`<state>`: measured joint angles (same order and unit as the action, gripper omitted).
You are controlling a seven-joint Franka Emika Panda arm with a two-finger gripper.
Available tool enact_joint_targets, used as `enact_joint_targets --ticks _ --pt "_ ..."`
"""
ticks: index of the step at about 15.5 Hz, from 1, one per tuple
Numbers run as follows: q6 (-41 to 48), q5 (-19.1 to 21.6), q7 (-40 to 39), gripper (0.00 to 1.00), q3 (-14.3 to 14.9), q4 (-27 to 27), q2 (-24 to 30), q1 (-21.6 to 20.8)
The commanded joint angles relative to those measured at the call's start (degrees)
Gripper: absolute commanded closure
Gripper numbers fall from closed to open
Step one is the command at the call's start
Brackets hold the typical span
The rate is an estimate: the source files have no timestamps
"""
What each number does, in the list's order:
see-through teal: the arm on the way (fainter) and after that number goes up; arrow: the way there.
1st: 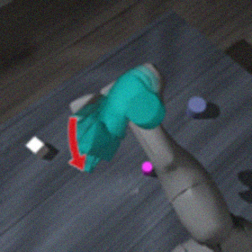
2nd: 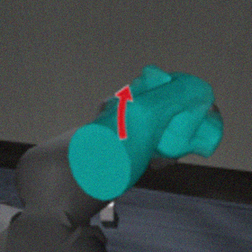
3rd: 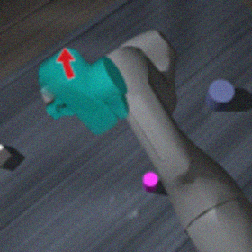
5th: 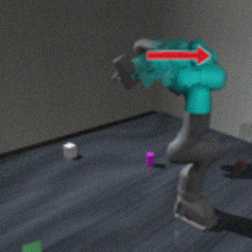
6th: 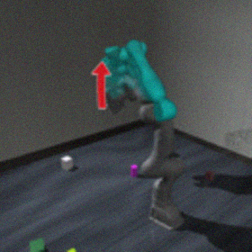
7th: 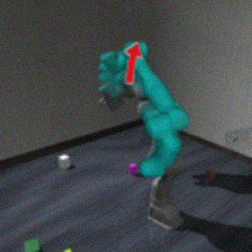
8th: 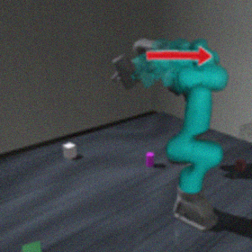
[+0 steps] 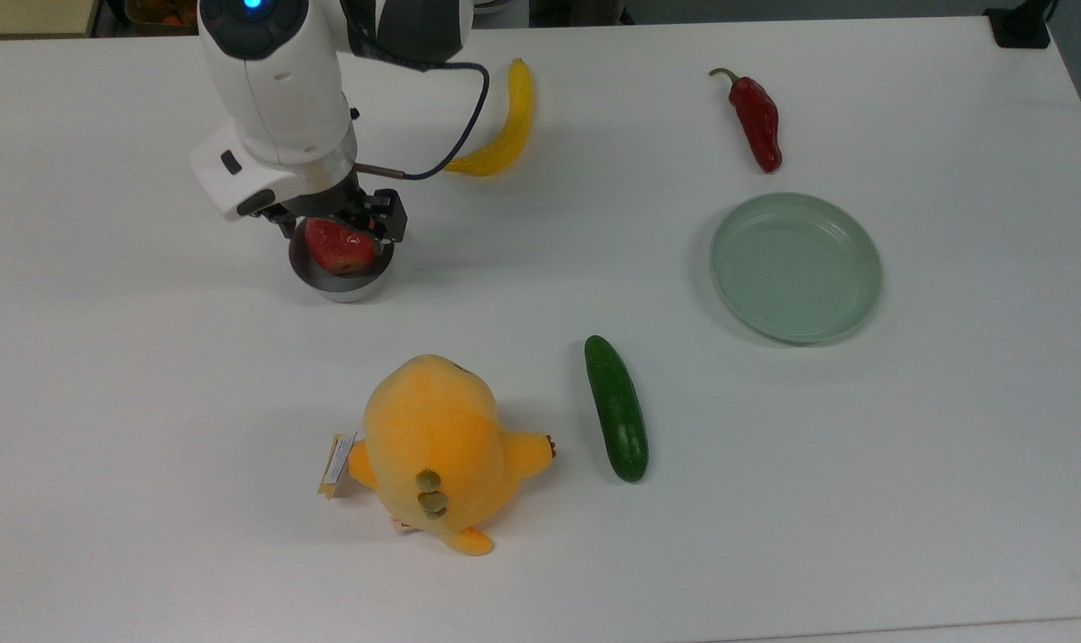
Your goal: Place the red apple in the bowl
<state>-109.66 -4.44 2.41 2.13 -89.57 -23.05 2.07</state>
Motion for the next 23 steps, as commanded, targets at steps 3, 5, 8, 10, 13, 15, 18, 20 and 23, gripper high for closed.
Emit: enact_joint_targets --ticks 3,5,8,10,13,15,18,20,23 --pt "-0.8 1.4 1.1 0.0 -1.3 -4.1 7.5 0.5" --pt "-1.0 3.2 3.6 0.0 -1.6 -4.6 9.8 0.4" --pt "-1.5 5.5 4.2 0.0 -1.6 -7.2 14.6 -0.5" --pt "-1.1 7.2 4.3 0.0 -1.6 -8.7 17.7 -2.3" --pt "-0.4 8.0 5.9 0.0 -1.3 -9.0 20.0 -4.4" --pt "-0.3 8.0 6.9 0.0 -1.1 -9.0 20.0 -6.3" --pt "1.6 7.6 5.3 0.0 -1.2 -9.3 20.0 -8.5" --pt "1.7 7.3 4.5 0.0 -1.5 -10.4 20.1 -8.9" --pt "2.0 7.2 2.6 0.0 -1.8 -10.9 20.5 -9.0"
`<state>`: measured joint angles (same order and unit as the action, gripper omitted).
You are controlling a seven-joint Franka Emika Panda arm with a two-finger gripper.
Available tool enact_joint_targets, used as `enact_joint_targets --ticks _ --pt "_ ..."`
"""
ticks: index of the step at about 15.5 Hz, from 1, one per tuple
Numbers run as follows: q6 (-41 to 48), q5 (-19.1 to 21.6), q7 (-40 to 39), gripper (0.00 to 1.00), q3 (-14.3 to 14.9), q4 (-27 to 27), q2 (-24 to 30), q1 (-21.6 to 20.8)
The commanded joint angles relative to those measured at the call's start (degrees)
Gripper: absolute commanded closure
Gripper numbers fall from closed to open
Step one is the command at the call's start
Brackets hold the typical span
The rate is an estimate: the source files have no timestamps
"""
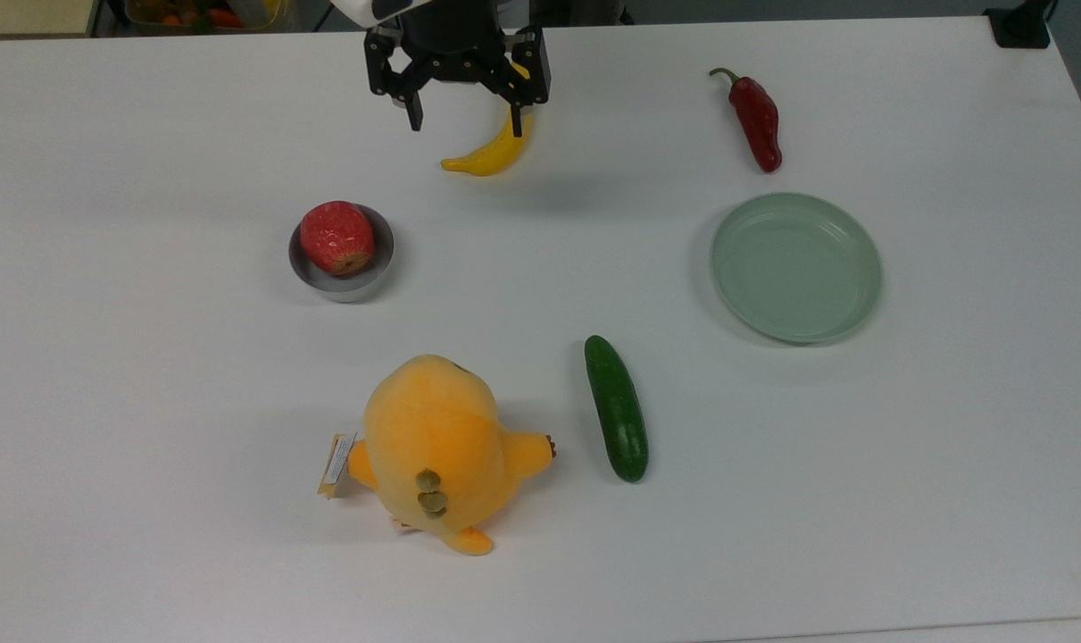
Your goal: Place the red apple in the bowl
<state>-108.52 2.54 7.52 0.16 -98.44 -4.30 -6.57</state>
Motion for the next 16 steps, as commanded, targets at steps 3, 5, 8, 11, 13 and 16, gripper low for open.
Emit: enact_joint_targets --ticks 3,5,8,11,13,16 --pt "1.0 0.3 -2.6 0.0 0.2 -2.2 1.8 -0.4" --pt "1.3 0.3 -2.6 0.0 0.2 -2.2 2.1 -0.3" --pt "1.4 0.3 -2.3 0.0 0.1 -2.2 2.5 -0.3" --pt "1.7 -0.8 -2.5 0.0 0.1 -2.5 2.5 -0.3" --pt "2.6 -2.2 -2.5 0.0 -0.8 -3.0 2.6 -0.2" --pt "3.7 -3.3 -2.4 0.0 -1.4 -3.0 2.8 0.0"
